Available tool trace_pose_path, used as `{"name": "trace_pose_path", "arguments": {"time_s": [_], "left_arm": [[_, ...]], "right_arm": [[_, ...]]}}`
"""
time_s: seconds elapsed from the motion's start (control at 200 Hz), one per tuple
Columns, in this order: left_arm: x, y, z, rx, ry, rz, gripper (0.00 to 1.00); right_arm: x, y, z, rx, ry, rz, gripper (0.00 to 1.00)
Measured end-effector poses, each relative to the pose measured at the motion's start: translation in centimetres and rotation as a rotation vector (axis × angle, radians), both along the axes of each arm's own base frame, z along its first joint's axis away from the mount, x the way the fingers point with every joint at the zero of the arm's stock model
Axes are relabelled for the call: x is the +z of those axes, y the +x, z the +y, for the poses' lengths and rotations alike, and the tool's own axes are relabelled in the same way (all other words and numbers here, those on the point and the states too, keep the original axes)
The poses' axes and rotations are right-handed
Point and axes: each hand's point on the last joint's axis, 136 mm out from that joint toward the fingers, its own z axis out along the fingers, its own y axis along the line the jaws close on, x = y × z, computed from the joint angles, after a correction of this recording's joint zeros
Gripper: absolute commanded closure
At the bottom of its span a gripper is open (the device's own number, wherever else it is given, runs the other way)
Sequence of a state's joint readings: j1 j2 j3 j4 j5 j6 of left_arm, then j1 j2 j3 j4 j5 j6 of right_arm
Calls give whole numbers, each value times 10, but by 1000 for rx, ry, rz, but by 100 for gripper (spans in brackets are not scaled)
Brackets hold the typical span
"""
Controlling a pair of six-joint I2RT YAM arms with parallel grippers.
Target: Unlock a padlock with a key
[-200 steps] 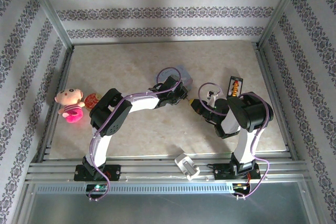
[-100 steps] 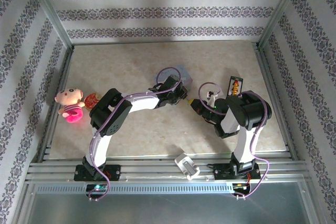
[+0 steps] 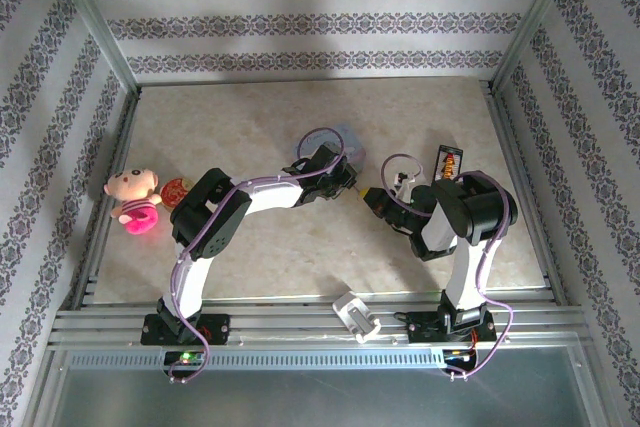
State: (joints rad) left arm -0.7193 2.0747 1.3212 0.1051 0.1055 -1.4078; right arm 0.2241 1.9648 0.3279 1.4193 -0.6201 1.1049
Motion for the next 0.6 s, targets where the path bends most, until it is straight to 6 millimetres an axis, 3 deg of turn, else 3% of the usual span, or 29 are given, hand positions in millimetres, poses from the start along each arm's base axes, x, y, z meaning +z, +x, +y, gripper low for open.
{"name": "trace_pose_path", "arguments": {"time_s": [0.6], "left_arm": [[-1,-1,0,-15,2,0,100]], "right_arm": [[2,-1,1,59,46,36,100]]}}
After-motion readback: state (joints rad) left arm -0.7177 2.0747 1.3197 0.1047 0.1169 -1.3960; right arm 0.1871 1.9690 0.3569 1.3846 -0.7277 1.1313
